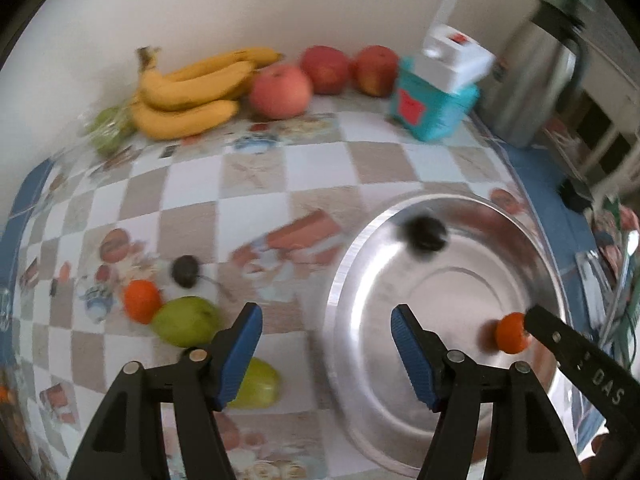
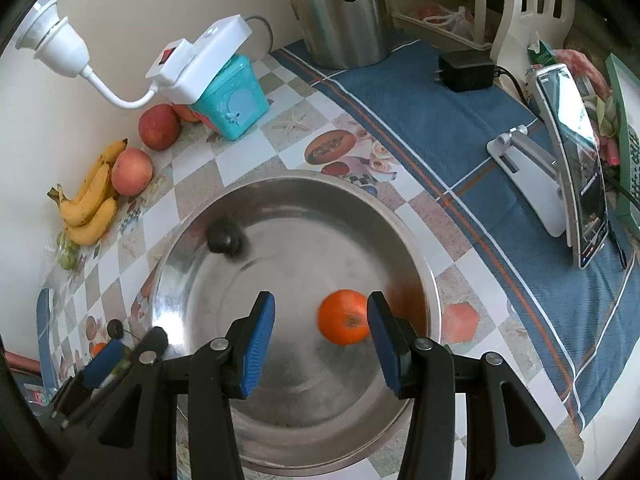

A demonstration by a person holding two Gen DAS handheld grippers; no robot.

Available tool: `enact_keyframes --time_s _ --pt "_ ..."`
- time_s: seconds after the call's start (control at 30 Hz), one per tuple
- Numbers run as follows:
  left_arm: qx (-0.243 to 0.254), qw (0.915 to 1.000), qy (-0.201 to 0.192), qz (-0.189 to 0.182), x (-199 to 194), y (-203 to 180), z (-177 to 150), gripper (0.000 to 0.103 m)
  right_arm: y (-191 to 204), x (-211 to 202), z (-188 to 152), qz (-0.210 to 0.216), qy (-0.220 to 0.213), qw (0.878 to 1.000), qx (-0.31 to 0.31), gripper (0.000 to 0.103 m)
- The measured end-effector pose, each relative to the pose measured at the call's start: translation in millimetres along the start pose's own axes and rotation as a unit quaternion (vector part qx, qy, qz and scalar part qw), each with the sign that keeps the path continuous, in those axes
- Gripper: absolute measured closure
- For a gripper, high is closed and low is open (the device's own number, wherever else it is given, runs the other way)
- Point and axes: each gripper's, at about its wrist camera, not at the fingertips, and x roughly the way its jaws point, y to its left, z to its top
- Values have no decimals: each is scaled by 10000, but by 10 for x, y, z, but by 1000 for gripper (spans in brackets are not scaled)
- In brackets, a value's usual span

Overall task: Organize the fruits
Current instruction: 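Open the right tool to drop the persimmon while the left tool drops the plum into the plate, then withdraw both open tools from the steel plate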

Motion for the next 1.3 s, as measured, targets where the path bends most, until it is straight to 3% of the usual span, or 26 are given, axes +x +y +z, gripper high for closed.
enact_keyframes --time_s 0.47,0.77,0.8,0.87,0.93,1.0,1.1,1.27,1.3 --pt "-974 9938 -143 513 -206 799 32 27 292 48 -90 248 189 9984 -468 54" --pt "-1305 9897 -148 578 -264 1066 6 27 372 -4 -109 291 156 9978 -583 54" --pt "-1309 9896 -146 580 -264 1074 2 23 369 -1 -110 290 165 9977 -588 54" --pt "-1282 9896 -151 632 -254 1074 -5 10 374 10 -112 268 185 9975 -627 47" --pt "-1233 9895 -184 732 -250 1060 -14 1 380 19 -117 215 158 9974 -663 23" --pt "-1192 9891 -217 831 -241 1052 -24 1 378 20 -118 151 98 9973 -707 17" --pt "-1198 9886 -258 880 -229 1060 -33 0 371 19 -121 72 33 9972 -743 16" --pt "-1116 9856 -646 1090 -284 1032 -68 0 387 -4 -122 126 -97 9968 -782 14" --pt "-1102 9853 -684 1110 -293 1029 -70 0 397 -11 -122 148 -129 9967 -794 7"
